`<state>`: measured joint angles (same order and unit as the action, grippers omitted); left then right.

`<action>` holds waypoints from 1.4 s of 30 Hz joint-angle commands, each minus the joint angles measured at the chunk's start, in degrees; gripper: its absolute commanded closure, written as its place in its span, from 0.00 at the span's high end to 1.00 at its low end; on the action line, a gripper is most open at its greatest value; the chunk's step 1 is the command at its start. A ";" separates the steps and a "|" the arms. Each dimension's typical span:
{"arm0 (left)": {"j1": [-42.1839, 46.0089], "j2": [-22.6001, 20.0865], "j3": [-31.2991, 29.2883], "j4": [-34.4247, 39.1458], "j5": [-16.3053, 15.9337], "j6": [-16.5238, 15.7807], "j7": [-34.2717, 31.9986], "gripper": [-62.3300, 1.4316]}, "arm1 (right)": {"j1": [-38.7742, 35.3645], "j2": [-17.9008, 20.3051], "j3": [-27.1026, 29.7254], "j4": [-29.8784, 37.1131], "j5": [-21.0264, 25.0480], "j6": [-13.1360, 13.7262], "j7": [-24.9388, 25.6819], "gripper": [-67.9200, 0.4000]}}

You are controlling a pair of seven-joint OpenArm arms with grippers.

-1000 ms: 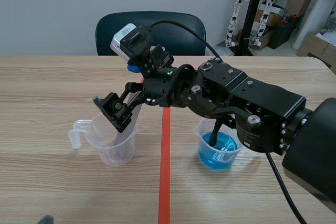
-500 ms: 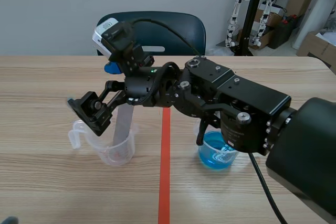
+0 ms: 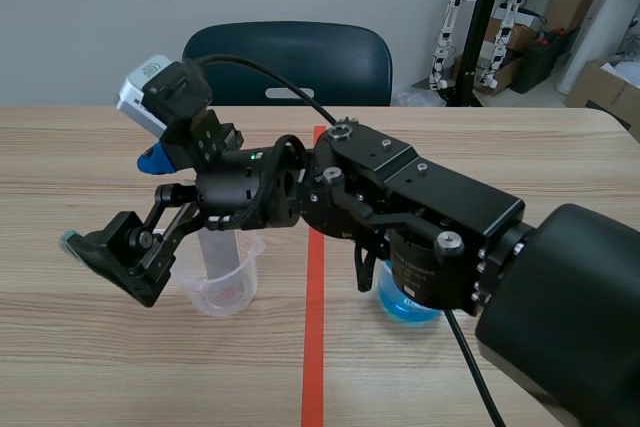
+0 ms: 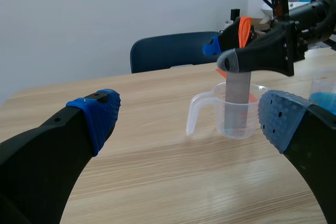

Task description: Do the redox reaction experiment. return to the home posture

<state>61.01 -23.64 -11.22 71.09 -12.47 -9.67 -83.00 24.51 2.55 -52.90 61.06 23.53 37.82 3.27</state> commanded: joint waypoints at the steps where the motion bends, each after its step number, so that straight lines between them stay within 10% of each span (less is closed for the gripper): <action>1: 1.68 0.42 -1.77 2.25 0.00 -0.09 -0.90 0.89 | 0.22 -0.33 -0.04 0.59 0.37 -0.07 0.72 1.00; 20: 10.58 0.39 -14.21 26.80 0.20 -0.11 11.63 0.89 | 3.45 -0.15 4.33 9.92 -3.30 -0.26 -5.79 1.00; 42: 10.25 -5.60 -14.25 46.53 0.24 0.07 27.98 0.89 | 3.26 0.57 22.16 32.59 13.05 -5.70 -27.43 1.00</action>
<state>71.42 -30.15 -25.47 116.73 -11.86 -9.67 -54.39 26.79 2.72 -31.22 93.25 35.68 32.16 -24.77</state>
